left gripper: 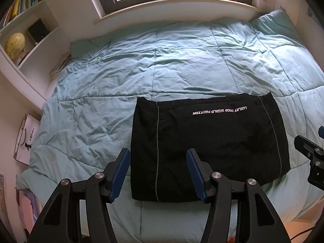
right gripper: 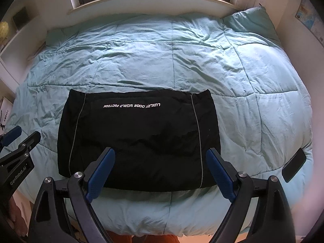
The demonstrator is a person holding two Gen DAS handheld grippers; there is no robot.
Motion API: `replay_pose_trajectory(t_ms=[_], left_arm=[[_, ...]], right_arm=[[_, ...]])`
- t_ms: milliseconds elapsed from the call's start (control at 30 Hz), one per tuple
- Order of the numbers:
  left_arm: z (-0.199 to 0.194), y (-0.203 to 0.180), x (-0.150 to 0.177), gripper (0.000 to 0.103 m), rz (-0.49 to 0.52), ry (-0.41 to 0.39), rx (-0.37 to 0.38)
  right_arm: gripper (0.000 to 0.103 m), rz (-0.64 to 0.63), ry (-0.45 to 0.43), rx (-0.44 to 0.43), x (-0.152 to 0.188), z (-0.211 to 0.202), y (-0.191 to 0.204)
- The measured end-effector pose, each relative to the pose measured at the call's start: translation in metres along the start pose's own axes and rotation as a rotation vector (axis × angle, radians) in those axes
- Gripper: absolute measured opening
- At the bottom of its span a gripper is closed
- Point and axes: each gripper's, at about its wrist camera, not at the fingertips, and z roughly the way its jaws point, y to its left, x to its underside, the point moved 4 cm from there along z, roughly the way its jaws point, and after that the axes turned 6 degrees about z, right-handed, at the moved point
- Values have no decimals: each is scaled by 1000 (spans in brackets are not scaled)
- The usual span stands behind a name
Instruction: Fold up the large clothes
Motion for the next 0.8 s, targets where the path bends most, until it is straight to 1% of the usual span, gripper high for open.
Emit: replay_pose_trajectory(t_ms=[467, 600, 700, 800], left_arm=[[2, 0, 3, 59, 9, 1, -12], [7, 1, 4, 59, 4, 20, 13], [7, 1, 5, 59, 2, 18, -2], [2, 4, 3, 59, 1, -21, -35]], right_arm=[[92, -9, 25, -2, 5, 8, 3], [92, -9, 35, -13, 8, 10, 4], [92, -15, 40, -18, 8, 12, 5], [92, -19, 45, -21, 9, 14, 6]])
